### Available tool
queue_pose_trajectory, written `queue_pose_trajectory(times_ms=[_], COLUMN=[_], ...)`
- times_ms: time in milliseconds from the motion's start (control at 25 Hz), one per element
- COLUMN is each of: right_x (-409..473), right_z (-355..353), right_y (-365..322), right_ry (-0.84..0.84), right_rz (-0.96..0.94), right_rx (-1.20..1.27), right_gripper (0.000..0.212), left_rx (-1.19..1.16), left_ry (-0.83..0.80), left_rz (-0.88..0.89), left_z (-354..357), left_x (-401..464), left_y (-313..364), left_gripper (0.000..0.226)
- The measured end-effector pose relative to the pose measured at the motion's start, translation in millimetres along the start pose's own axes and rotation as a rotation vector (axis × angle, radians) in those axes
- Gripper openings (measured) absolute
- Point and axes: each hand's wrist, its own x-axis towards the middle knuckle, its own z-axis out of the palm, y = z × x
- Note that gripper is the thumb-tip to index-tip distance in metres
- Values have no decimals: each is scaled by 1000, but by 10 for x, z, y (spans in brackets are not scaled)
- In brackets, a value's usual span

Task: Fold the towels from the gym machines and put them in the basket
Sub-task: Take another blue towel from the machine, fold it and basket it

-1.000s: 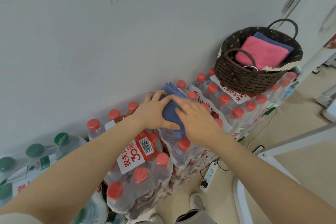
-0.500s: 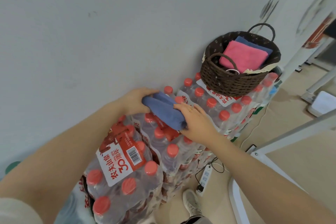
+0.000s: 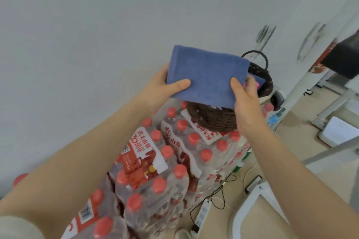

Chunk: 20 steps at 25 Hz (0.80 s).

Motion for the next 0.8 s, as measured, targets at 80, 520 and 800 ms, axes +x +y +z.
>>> queue_pose_trajectory(times_ms=[80,520,800], right_x=[240,1404,1341], right_z=[-333,-1033,-989], right_y=[-85,227,286], right_ry=[-7,-501,-510], right_rz=[8,146,-273], right_rx=[-73,-1325,-1805], right_gripper=[49,44,64], left_rx=[151,980,1529], left_ry=[31,-317,-281], left_rz=[15,-466,-361], left_z=[222,696,911], left_x=[373,1919,1963], left_y=[106,-411,-479], left_gripper=[41,59,40])
